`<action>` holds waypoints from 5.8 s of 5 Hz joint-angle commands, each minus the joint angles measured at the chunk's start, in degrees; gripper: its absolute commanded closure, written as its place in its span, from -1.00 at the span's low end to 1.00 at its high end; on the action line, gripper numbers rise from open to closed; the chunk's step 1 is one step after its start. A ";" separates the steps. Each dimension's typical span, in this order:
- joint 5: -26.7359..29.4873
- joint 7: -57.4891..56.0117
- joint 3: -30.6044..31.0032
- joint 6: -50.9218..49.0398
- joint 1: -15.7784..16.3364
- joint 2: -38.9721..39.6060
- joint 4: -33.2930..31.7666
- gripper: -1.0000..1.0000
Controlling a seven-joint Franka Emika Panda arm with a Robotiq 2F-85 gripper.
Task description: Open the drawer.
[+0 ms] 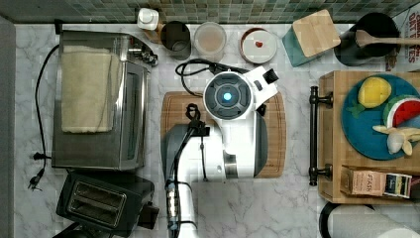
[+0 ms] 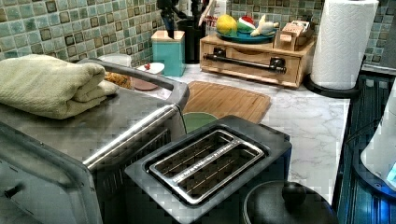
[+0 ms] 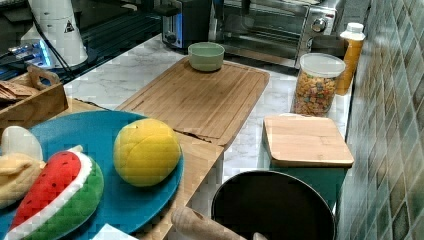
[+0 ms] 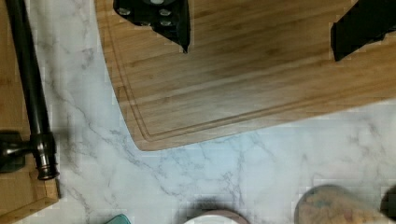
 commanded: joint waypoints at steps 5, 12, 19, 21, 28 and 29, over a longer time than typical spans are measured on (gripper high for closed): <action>-6.30 -22.25 -10.37 16.63 -8.09 0.14 -10.33 -1.00; -10.97 -24.76 -15.94 31.73 -12.99 11.15 -13.29 -1.00; -3.88 -22.93 -8.71 28.94 -12.40 20.00 -8.58 -1.00; -1.42 -20.46 -6.32 22.78 -8.58 16.04 -10.21 -1.00; 1.60 -0.99 0.67 26.29 9.24 9.08 -16.35 -1.00; -3.27 3.16 0.42 33.85 10.45 6.84 -19.61 -1.00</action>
